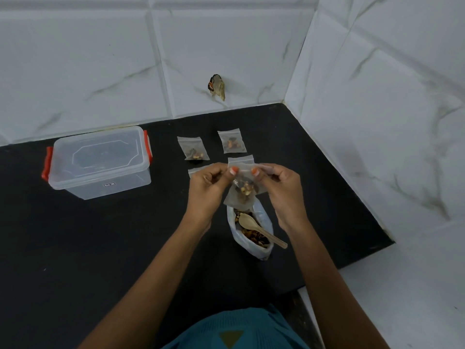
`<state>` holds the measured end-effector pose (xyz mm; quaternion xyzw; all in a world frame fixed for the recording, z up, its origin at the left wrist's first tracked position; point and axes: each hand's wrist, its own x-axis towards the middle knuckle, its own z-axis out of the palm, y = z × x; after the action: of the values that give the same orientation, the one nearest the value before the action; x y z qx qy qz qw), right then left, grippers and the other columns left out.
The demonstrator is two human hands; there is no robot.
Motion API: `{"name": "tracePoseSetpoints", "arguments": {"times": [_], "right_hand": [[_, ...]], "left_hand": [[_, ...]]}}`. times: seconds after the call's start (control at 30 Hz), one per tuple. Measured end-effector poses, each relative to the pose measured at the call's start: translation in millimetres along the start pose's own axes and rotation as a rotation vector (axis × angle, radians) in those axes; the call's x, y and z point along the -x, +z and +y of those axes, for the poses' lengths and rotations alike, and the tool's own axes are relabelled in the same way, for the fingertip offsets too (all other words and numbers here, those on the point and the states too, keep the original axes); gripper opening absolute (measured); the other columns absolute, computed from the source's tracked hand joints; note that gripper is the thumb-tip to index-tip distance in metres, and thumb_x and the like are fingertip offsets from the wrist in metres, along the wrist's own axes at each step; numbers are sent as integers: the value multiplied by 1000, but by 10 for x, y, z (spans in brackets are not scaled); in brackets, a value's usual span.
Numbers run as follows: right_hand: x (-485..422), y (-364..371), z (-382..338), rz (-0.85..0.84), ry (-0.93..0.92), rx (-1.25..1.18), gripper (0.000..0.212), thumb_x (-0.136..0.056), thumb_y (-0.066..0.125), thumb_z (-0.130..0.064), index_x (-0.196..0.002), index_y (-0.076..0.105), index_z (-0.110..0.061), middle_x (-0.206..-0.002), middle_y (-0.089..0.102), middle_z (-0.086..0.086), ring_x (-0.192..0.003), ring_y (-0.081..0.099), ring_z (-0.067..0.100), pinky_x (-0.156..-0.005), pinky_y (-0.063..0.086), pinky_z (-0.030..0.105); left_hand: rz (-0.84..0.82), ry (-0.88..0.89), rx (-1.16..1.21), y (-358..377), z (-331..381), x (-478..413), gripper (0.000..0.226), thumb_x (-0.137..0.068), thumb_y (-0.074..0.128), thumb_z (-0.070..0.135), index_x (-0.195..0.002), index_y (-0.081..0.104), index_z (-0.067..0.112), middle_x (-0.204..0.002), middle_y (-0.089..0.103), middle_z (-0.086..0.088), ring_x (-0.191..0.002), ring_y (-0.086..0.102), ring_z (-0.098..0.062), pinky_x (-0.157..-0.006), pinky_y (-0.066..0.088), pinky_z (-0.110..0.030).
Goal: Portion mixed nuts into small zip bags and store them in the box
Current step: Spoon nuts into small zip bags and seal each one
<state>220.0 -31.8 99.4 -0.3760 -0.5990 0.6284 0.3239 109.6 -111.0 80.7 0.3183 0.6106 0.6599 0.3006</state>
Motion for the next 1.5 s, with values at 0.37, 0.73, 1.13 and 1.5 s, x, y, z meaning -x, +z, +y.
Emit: {"name": "tracePoseSetpoints", "arguments": {"times": [0.37,0.73,1.13,1.5], "right_hand": [[-166,-42,79,1,52,-61,10,-84,62,-7,-92,66,-4,-90,68,8,-76,65,3,-63,51,14],[-469,-217,124,-109,127,-91,13,-91,53,-18,-95,65,-16,-92,69,0,-87,67,9,-73,55,22],[-1232,-545,512,188,-172,458,17,-92,52,-14,-104,64,-10,-93,60,-1,-80,58,2,-65,47,9],[-2112,-705,808,200,-44,442,12,-89,54,-3,-95,52,-12,-90,57,0,-81,58,7,-62,45,8]], "left_hand": [[7,-113,150,91,-46,-33,18,-93,50,16,-95,66,8,-90,70,-3,-87,66,-11,-80,54,-24],[60,-131,129,251,-106,-323,15,-93,50,12,-93,63,20,-90,68,3,-82,66,-3,-71,54,-18],[-79,-224,-94,602,-510,-936,33,-82,67,14,-114,60,15,-107,66,-6,-98,65,-17,-85,54,-34],[179,-339,-246,1126,-1028,-1743,35,-85,64,12,-117,51,6,-100,66,-10,-94,64,-20,-86,53,-37]]}}
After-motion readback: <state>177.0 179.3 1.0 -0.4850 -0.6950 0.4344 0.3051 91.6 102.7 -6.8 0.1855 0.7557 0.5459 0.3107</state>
